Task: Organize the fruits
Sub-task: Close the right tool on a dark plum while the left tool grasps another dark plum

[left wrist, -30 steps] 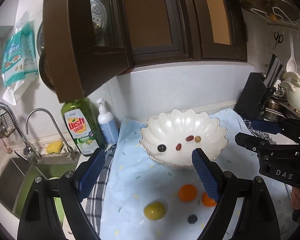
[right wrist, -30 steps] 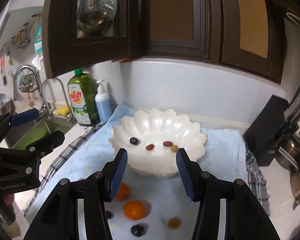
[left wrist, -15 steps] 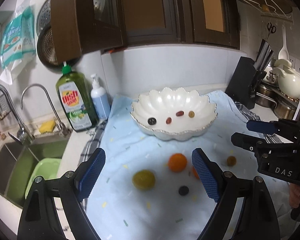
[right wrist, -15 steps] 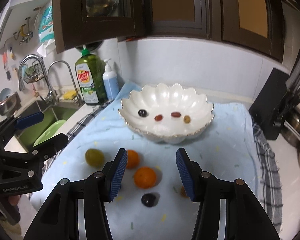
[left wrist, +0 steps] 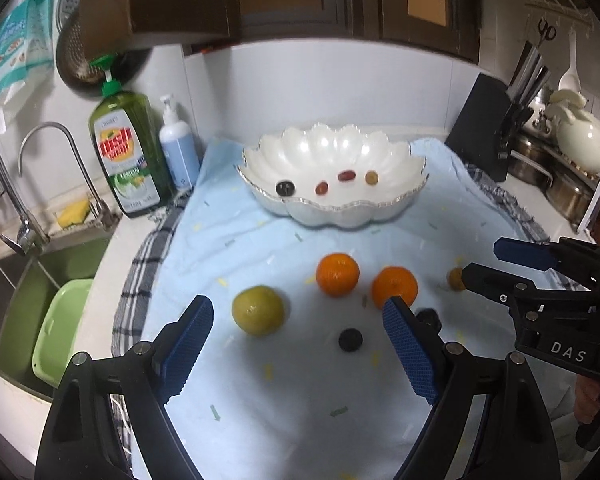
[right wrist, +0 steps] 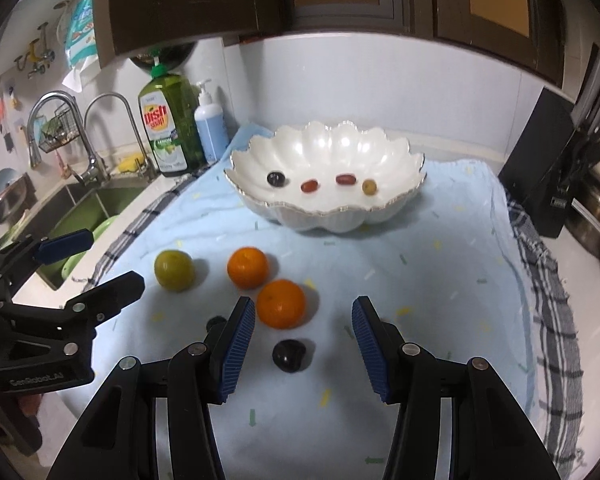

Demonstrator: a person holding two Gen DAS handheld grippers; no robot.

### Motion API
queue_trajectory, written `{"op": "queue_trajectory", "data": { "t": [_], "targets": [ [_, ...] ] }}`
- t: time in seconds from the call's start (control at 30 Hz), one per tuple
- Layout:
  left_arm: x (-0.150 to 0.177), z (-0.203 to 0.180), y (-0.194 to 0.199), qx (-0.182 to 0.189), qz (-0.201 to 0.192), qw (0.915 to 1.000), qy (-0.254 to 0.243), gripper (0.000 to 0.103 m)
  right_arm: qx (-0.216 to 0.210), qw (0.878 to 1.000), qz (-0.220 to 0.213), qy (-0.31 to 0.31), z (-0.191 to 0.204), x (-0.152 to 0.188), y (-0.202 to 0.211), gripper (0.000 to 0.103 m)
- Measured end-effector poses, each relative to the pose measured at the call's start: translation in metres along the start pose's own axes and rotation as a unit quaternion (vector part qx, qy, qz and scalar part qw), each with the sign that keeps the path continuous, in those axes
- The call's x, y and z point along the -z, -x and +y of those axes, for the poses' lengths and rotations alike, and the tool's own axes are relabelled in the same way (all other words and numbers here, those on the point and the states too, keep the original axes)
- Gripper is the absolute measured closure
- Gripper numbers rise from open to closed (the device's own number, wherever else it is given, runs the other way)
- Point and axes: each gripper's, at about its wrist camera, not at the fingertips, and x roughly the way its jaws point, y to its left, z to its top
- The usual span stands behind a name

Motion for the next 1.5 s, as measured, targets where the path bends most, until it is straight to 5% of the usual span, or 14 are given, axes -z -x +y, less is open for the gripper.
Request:
{"op": "queue_trajectory", "data": {
  "t": [1.07, 1.5],
  "targets": [
    [0.031, -0.022, -0.086, 0.065, 0.121, 0.9903, -0.02, 0.052, -0.02, 0.995, 0.095, 0.003, -0.001, 0.032, -0.063, 0.053],
    [0.032, -0.028, -0.094, 0.072, 0.128, 0.9889, -0.019, 0.079, -0.037, 0.994, 0.103, 0.008, 0.005, 0.033, -0.069, 0.075]
  ]
}}
